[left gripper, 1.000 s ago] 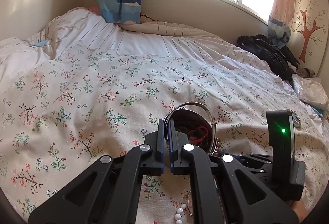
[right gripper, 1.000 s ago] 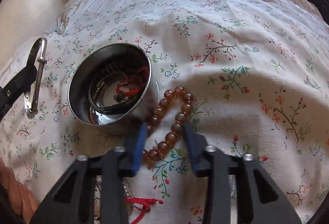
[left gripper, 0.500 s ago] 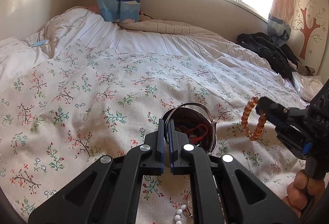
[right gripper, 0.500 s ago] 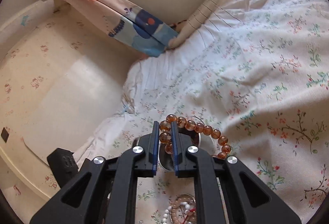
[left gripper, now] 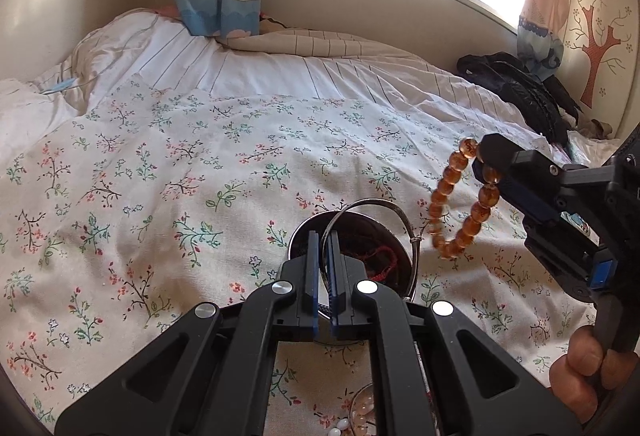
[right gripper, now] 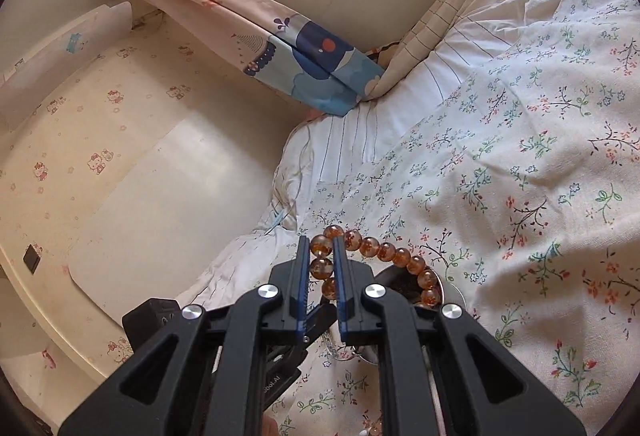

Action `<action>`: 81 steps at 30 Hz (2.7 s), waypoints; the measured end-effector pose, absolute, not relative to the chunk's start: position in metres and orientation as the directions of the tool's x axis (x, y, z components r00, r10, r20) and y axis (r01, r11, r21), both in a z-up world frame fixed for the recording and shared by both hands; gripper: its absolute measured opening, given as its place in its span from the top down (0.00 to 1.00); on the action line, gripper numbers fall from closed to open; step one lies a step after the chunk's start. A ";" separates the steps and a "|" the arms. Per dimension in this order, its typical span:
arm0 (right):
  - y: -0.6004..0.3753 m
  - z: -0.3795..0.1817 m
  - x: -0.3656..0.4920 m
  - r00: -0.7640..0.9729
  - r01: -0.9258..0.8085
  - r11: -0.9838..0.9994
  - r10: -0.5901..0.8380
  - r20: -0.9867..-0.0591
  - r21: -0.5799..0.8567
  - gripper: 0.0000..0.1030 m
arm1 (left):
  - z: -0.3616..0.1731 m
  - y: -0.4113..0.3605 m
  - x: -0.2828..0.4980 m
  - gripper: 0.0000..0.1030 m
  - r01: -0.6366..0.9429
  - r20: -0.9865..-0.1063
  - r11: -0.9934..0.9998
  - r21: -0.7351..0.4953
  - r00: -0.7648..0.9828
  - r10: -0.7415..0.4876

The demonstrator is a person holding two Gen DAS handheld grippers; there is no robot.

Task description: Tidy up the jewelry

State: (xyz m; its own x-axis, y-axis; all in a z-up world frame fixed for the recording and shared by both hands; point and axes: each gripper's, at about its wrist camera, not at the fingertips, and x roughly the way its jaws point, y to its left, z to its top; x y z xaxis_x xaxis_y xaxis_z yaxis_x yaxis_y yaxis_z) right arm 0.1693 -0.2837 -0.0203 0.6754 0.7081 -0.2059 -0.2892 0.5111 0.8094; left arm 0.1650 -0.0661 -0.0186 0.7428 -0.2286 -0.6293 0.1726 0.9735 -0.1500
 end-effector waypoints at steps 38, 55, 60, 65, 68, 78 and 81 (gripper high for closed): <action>-0.279 -0.031 0.053 0.670 -0.044 0.885 0.371 -0.643 0.464 0.14 | -0.008 0.001 0.058 0.17 -0.041 -0.673 0.999 -0.003 0.739 0.028; -0.282 -0.037 0.057 0.659 -0.016 0.879 0.368 -0.656 0.476 0.10 | -0.003 -0.027 0.039 0.11 0.049 -0.658 0.998 0.048 0.753 -0.005; -0.282 -0.038 0.058 0.659 -0.014 0.879 0.367 -0.657 0.477 0.09 | -0.004 -0.026 0.040 0.11 0.046 -0.661 0.998 0.042 0.751 -0.007; -0.282 -0.039 0.058 0.657 -0.013 0.882 0.362 -0.661 0.471 0.09 | -0.004 -0.025 0.040 0.11 0.048 -0.663 0.998 0.043 0.748 -0.007; -0.282 -0.039 0.058 0.657 -0.012 0.883 0.361 -0.662 0.470 0.09 | -0.004 -0.024 0.041 0.11 0.048 -0.667 0.998 0.041 0.745 -0.008; -0.281 -0.039 0.058 0.656 -0.013 0.885 0.359 -0.664 0.465 0.08 | -0.006 -0.025 0.042 0.11 0.049 -0.671 0.998 0.041 0.741 -0.008; -0.281 -0.040 0.059 0.654 -0.015 0.889 0.355 -0.668 0.458 0.08 | -0.006 -0.025 0.042 0.11 0.049 -0.672 0.998 0.042 0.740 -0.008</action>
